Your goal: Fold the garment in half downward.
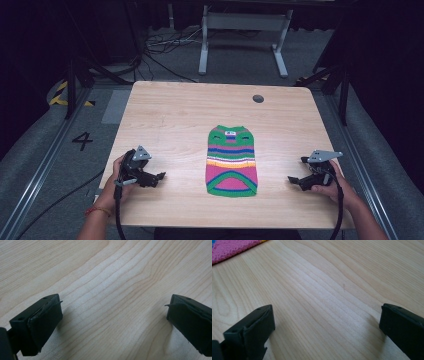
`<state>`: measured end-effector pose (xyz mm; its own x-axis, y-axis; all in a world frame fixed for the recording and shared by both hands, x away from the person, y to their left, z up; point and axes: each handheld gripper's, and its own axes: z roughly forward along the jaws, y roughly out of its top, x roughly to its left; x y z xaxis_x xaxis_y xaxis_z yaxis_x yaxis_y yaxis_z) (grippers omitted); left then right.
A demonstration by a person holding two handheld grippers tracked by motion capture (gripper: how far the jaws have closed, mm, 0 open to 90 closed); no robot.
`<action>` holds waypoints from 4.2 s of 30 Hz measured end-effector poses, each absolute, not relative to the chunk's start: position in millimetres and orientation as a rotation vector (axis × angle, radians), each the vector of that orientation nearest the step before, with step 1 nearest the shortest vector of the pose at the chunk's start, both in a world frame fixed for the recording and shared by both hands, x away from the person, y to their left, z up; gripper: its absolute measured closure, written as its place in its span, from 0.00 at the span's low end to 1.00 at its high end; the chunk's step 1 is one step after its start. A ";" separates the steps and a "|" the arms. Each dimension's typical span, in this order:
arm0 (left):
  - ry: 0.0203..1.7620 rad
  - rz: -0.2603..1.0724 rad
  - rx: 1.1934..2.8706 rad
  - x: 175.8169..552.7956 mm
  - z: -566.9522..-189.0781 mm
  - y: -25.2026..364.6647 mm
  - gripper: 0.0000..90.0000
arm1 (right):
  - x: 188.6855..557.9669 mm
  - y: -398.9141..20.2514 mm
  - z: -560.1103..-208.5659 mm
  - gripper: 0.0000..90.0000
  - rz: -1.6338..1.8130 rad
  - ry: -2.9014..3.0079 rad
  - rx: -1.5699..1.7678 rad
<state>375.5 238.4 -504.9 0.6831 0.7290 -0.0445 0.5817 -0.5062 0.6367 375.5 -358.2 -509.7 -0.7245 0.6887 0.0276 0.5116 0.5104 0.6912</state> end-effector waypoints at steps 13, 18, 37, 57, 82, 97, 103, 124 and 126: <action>0.963 0.298 2.281 369.1 -503.9 241.1 0.01 | 374.6 -360.5 -509.6 0.00 1.006 2.470 1.068; 0.985 0.310 2.259 364.4 -503.8 241.7 0.05 | 374.1 -362.2 -509.2 0.03 1.005 2.454 1.084; 0.892 0.294 2.296 397.1 -475.0 218.7 0.29 | 396.6 -349.8 -475.0 0.31 1.012 2.455 1.048; 0.808 0.291 2.280 464.4 -463.5 140.1 0.32 | 467.0 -273.7 -448.1 0.38 1.015 2.488 0.958; 0.895 0.259 2.282 535.6 -480.4 63.8 0.45 | 525.3 -218.2 -476.7 0.57 1.018 2.495 1.035; 0.961 0.204 2.212 543.2 -502.6 55.6 0.49 | 533.9 -207.8 -496.8 0.61 0.998 2.511 1.105; 0.914 0.183 2.235 540.4 -502.3 49.6 0.62 | 535.2 -212.2 -501.6 0.71 1.070 2.519 1.164; 0.829 0.360 2.274 532.3 -477.8 47.2 0.93 | 530.1 -203.4 -481.1 0.93 1.117 2.486 1.036; 0.829 0.383 2.264 531.9 -473.5 48.4 0.93 | 529.7 -202.5 -478.2 0.93 1.132 2.473 1.027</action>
<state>531.9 48.4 -473.5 0.7531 0.6568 0.0380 0.4547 -0.5614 0.6915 529.7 -202.5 -478.2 -0.7265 0.6832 0.0736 0.5023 0.4550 0.7353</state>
